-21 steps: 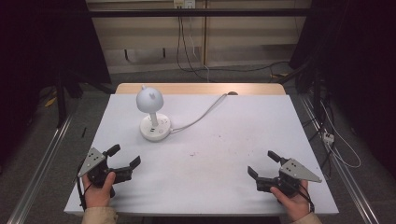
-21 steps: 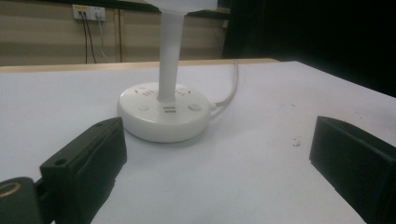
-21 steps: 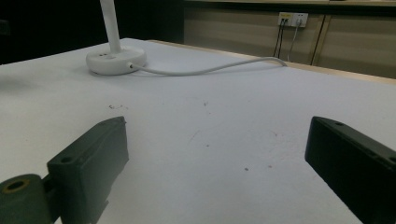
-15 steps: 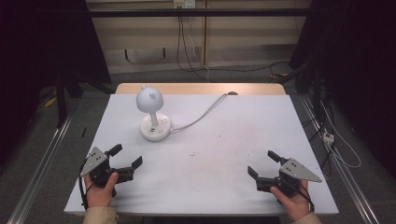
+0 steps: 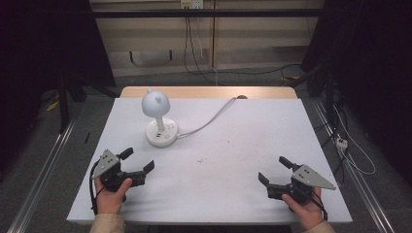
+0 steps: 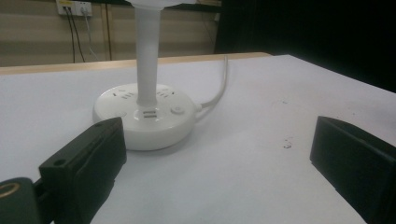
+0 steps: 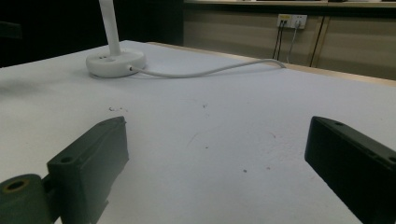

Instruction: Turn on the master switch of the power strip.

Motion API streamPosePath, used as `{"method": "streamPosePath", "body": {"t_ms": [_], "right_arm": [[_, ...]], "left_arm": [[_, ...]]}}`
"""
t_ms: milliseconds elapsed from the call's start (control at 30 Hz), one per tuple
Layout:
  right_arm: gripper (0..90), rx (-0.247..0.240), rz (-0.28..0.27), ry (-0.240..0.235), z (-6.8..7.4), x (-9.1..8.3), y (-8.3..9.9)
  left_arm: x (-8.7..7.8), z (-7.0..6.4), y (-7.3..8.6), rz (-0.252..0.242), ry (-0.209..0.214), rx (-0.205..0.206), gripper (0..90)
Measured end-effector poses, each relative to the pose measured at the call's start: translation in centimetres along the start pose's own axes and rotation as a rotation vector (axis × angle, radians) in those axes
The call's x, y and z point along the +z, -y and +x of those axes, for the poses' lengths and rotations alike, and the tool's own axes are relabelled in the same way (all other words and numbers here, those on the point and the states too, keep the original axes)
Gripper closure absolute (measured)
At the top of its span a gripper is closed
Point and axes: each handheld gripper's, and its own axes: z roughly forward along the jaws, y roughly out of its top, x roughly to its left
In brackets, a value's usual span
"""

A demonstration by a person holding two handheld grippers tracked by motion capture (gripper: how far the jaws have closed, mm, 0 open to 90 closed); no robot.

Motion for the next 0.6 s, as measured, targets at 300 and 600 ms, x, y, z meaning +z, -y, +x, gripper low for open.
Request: {"method": "streamPosePath", "body": {"t_ms": [300,600], "right_arm": [[5.7,0.001,-0.002,-0.001,-0.1,0.0,0.0],[5.8,0.005,-0.005,0.000,-0.2,-0.1,-0.1]], "left_arm": [[1.5,-0.6,-0.3,0.031,0.003,0.017,3.4],[2.9,-0.8,-0.5,0.047,-0.010,0.003,3.7]]}}
